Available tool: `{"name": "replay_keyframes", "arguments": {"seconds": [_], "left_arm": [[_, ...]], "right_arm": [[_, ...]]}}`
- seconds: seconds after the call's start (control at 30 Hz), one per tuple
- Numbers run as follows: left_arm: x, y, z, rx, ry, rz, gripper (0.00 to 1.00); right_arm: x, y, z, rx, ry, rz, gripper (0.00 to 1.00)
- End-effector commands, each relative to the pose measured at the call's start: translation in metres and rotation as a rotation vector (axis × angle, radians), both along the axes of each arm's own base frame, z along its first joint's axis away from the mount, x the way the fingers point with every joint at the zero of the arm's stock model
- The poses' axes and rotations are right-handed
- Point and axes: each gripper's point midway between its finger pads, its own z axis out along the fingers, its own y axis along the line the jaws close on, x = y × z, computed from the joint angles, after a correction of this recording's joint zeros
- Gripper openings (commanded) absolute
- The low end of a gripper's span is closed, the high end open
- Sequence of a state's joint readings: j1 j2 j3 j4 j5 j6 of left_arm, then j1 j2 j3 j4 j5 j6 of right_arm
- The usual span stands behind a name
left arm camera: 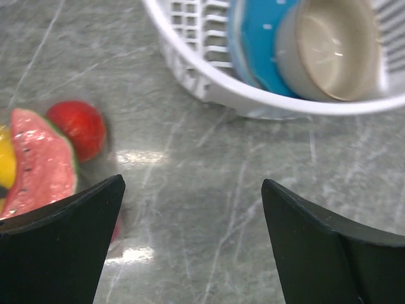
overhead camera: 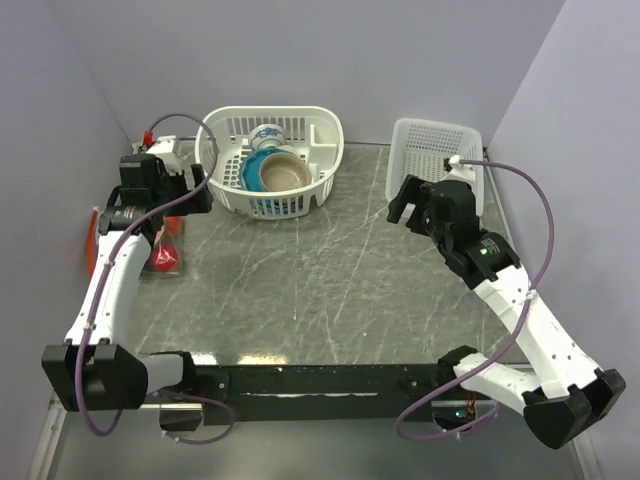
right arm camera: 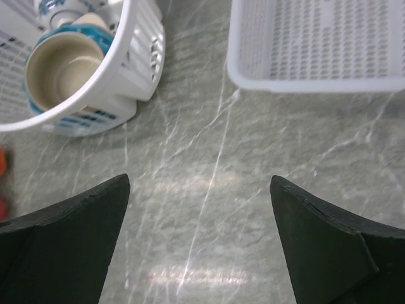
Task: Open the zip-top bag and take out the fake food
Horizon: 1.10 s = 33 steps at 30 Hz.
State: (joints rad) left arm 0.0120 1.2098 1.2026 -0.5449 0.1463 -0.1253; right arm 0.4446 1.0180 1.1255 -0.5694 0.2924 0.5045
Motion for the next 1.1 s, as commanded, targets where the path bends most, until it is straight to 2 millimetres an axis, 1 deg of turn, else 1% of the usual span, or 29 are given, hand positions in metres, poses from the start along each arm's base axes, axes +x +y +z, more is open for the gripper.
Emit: {"name": "replay_keyframes", "arguments": {"seconds": [0.0,0.03,0.07,0.1,0.13,0.17,0.2,0.23,0.27,0.3,0.33,0.37,0.4,0.43,0.47,0.5,0.53,0.57,0.6,0.63,0.7,0.73,0.77,0.8,0.87,0.9,0.97,1.0,1.07], "left_arm": [[0.023,0.041,-0.001,-0.017,-0.016,0.14,0.97],[0.025,0.049,-0.005,-0.041,-0.009,0.152,0.97],[0.025,0.079,-0.013,-0.076,0.006,0.215,0.97],[0.027,0.078,-0.013,-0.158,0.001,0.177,0.97],[0.022,0.103,-0.019,-0.192,0.013,0.232,0.97],[0.021,0.108,-0.027,-0.219,0.036,0.234,0.97],[0.018,0.113,-0.03,-0.225,0.046,0.228,0.97],[0.012,0.121,-0.038,-0.23,0.07,0.249,0.97],[0.007,0.124,-0.037,-0.221,0.064,0.252,0.97],[0.002,0.127,-0.04,-0.206,0.062,0.25,0.97],[-0.007,0.133,-0.048,-0.204,0.071,0.269,0.97],[-0.013,0.134,-0.043,-0.185,0.05,0.275,0.97],[-0.018,0.138,-0.043,-0.166,0.046,0.287,0.97],[-0.027,0.145,-0.048,-0.16,0.053,0.314,0.97],[-0.032,0.15,-0.043,-0.146,0.033,0.334,0.97],[-0.037,0.156,-0.044,-0.144,0.031,0.357,0.97],[-0.046,0.169,-0.048,-0.14,0.032,0.403,0.97],[-0.049,0.176,-0.046,-0.125,0.013,0.428,0.97],[-0.052,0.183,-0.048,-0.115,0.013,0.451,0.97],[-0.059,0.195,-0.052,-0.115,0.018,0.489,0.97],[-0.065,0.205,-0.06,-0.132,0.034,0.504,0.97],[-0.072,0.216,-0.062,-0.139,0.037,0.537,0.97],[-0.075,0.221,-0.068,-0.146,0.049,0.542,0.97],[-0.079,0.224,-0.073,-0.149,0.059,0.548,0.97],[-0.089,0.236,-0.082,-0.128,0.071,0.588,0.97],[-0.093,0.237,-0.09,-0.123,0.08,0.599,0.97],[-0.103,0.245,-0.095,-0.093,0.075,0.628,0.97],[-0.107,0.247,-0.102,-0.086,0.079,0.646,0.97],[-0.116,0.255,-0.104,-0.035,0.071,0.669,0.97]], "right_arm": [[0.037,-0.015,0.023,-0.103,-0.101,-0.106,1.0],[0.046,-0.019,0.023,-0.132,-0.095,-0.134,1.0],[0.062,-0.019,0.007,-0.191,-0.045,-0.147,1.0],[0.073,-0.022,0.019,-0.199,-0.056,-0.178,1.0],[0.081,-0.027,0.014,-0.23,-0.03,-0.207,1.0],[0.095,-0.025,-0.004,-0.262,0.023,-0.213,1.0],[0.103,-0.024,0.001,-0.262,0.016,-0.225,1.0],[0.112,-0.025,0.001,-0.26,0.005,-0.237,1.0],[0.121,-0.024,-0.008,-0.278,0.017,-0.233,1.0],[0.126,-0.023,-0.013,-0.283,0.014,-0.233,1.0],[0.134,-0.023,-0.012,-0.281,-0.002,-0.232,1.0],[0.141,-0.022,-0.022,-0.29,0.014,-0.23,1.0],[0.147,-0.023,-0.023,-0.29,0.014,-0.232,1.0],[0.151,-0.023,-0.027,-0.297,0.021,-0.233,1.0],[0.158,-0.027,-0.04,-0.311,0.049,-0.238,1.0],[0.163,-0.028,-0.043,-0.315,0.054,-0.244,1.0],[0.167,-0.031,-0.049,-0.326,0.068,-0.248,1.0],[0.172,-0.038,-0.062,-0.335,0.096,-0.261,1.0],[0.174,-0.04,-0.07,-0.339,0.109,-0.261,1.0],[0.178,-0.043,-0.079,-0.336,0.126,-0.268,1.0],[0.18,-0.048,-0.094,-0.313,0.154,-0.263,1.0],[0.182,-0.048,-0.098,-0.301,0.152,-0.265,1.0],[0.182,-0.049,-0.106,-0.306,0.163,-0.261,1.0],[0.182,-0.048,-0.109,-0.303,0.165,-0.259,1.0],[0.183,-0.047,-0.117,-0.306,0.179,-0.255,1.0],[0.184,-0.046,-0.12,-0.302,0.184,-0.252,1.0],[0.183,-0.044,-0.129,-0.299,0.199,-0.247,1.0],[0.183,-0.043,-0.133,-0.298,0.205,-0.244,1.0],[0.181,-0.043,-0.143,-0.293,0.223,-0.24,1.0]]}}
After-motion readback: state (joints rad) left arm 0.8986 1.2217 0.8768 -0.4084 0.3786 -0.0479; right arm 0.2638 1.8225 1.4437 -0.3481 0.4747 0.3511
